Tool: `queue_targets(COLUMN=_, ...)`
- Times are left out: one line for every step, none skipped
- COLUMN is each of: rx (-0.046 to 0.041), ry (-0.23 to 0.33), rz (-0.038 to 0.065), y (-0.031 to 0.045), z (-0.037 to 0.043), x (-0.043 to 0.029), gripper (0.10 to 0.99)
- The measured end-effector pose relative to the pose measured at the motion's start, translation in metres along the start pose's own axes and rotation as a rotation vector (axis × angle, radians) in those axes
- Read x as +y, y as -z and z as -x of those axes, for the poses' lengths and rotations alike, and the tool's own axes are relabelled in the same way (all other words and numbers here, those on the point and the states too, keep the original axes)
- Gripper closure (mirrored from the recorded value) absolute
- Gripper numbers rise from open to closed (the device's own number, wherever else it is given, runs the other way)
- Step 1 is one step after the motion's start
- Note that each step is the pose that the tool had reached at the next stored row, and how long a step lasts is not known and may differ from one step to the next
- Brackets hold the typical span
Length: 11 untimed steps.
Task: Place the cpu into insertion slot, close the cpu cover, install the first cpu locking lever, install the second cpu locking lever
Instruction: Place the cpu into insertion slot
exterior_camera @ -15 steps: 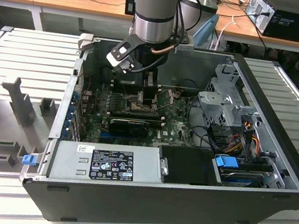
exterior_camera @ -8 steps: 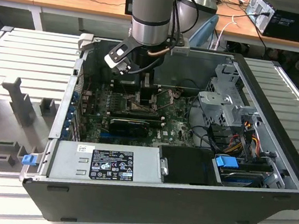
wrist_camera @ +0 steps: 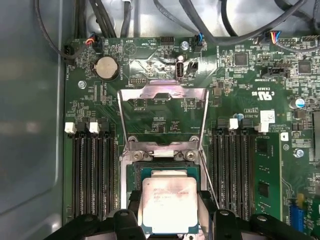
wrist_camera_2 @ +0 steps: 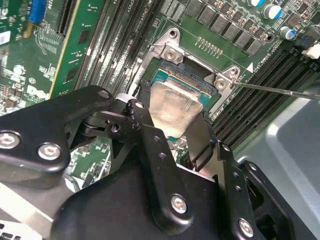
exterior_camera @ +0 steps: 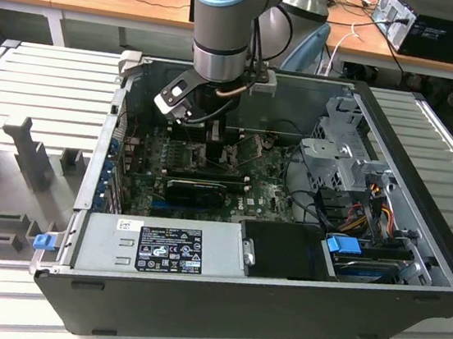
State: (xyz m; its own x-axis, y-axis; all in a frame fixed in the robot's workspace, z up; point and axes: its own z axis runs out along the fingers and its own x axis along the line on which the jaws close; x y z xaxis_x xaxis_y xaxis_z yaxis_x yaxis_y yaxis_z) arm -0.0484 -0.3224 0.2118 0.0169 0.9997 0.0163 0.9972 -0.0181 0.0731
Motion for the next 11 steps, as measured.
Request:
queue_targets(rx=0.0, ry=0.0, rz=0.0, y=-0.0012, z=-0.0002, x=-0.0001, gripper=0.557)
queue_targets(rx=0.0, ry=0.0, rz=0.0, y=-0.0024, z=-0.0003, x=-0.0002, gripper=0.557)
queue_targets(rx=0.0, ry=0.0, rz=-0.001, y=-0.0035, z=-0.0005, x=-0.0003, gripper=0.557)
queue_targets(rx=0.0, ry=0.0, rz=-0.001, y=-0.0044, z=-0.0006, x=-0.0003, gripper=0.557)
queue_targets(rx=0.0, ry=0.0, rz=-0.002, y=-0.006, z=-0.0013, x=-0.0005, gripper=0.557)
queue_targets(rx=0.0001, ry=0.0, rz=-0.002, y=-0.0074, z=-0.002, x=-0.0006, gripper=0.557)
queue_targets(rx=0.0, ry=0.0, rz=-0.002, y=-0.0084, z=-0.0021, x=-0.0006, gripper=0.557)
queue_targets(rx=-0.001, ry=0.0, rz=-0.002, y=-0.0089, z=-0.0021, x=-0.0007, gripper=0.557)
queue_targets(rx=-0.0022, ry=0.0, rz=-0.002, y=-0.0089, z=-0.002, x=-0.0007, gripper=0.557)
queue_targets(rx=-0.0023, ry=0.0, rz=-0.002, y=-0.0089, z=-0.0021, x=-0.0007, gripper=0.557)
queue_targets(rx=-0.0023, ry=0.0, rz=-0.002, y=-0.009, z=-0.0021, x=-0.0007, gripper=0.557)
